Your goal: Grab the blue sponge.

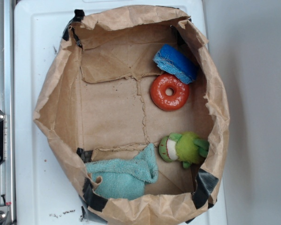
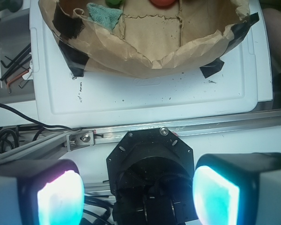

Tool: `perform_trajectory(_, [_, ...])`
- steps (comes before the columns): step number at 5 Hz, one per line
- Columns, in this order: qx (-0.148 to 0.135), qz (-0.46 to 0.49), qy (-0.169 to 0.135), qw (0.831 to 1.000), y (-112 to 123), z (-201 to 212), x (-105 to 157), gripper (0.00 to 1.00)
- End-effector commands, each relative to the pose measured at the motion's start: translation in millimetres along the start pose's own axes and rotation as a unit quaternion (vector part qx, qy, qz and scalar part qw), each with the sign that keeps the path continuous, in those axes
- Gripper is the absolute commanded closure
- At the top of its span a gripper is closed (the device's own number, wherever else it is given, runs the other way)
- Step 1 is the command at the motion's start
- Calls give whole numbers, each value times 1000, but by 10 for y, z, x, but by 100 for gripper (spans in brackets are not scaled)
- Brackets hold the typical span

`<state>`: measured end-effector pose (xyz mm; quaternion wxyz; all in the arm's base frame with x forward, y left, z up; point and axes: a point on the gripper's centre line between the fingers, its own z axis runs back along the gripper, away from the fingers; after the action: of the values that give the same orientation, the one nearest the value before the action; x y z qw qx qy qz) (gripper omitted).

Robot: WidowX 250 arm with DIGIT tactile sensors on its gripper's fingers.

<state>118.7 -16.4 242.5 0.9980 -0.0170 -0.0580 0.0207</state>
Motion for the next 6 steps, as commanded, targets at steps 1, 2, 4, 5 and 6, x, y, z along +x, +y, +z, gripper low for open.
perform_trajectory(1, [0,0,0,1000,0,0,0,0])
perform_trajectory(2, [38,-27,-10,999,73,-220,481,0])
perform_trajectory(4, [68,-123,-46,989,125,-357,1003,0])
perform_trajectory(5, [67,-224,-64,970,234,-455,1117,0])
perform_trajectory(6, [70,-314,-82,943,334,-578,1296,0])
